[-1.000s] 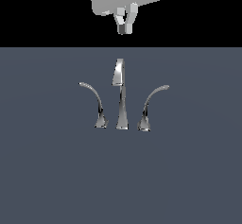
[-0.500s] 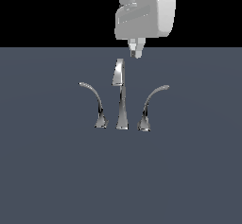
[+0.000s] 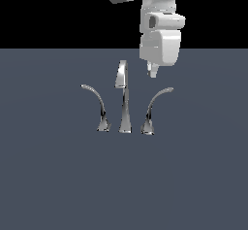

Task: Turn on the faucet by rotating a designated handle.

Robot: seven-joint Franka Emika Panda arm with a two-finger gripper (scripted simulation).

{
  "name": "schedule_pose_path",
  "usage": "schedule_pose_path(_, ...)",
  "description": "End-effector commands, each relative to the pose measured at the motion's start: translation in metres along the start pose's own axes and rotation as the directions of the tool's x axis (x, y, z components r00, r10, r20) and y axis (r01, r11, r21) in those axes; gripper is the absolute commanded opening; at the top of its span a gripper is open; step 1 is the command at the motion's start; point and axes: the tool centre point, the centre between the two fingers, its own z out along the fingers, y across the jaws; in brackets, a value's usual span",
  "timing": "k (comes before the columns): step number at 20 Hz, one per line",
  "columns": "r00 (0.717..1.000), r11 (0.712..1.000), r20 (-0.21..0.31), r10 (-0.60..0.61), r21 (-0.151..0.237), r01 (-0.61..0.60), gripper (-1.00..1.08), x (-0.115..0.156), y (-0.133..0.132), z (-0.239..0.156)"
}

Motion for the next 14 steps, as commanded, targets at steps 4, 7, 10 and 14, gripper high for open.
schedule_pose_path(4,0.990,0.990,0.001,0.138,0.002,-0.138,-1.00,0.027,-0.009,0.025)
schedule_pose_path(7,0.981,0.981,0.003,0.192,0.002,-0.192,-1.00,0.038,-0.012,0.034)
schedule_pose_path(10,0.973,0.973,0.004,0.230,0.003,-0.230,-1.00,0.046,-0.013,0.041)
schedule_pose_path(14,0.967,0.967,0.005,0.254,0.003,-0.254,-1.00,0.051,-0.014,0.045)
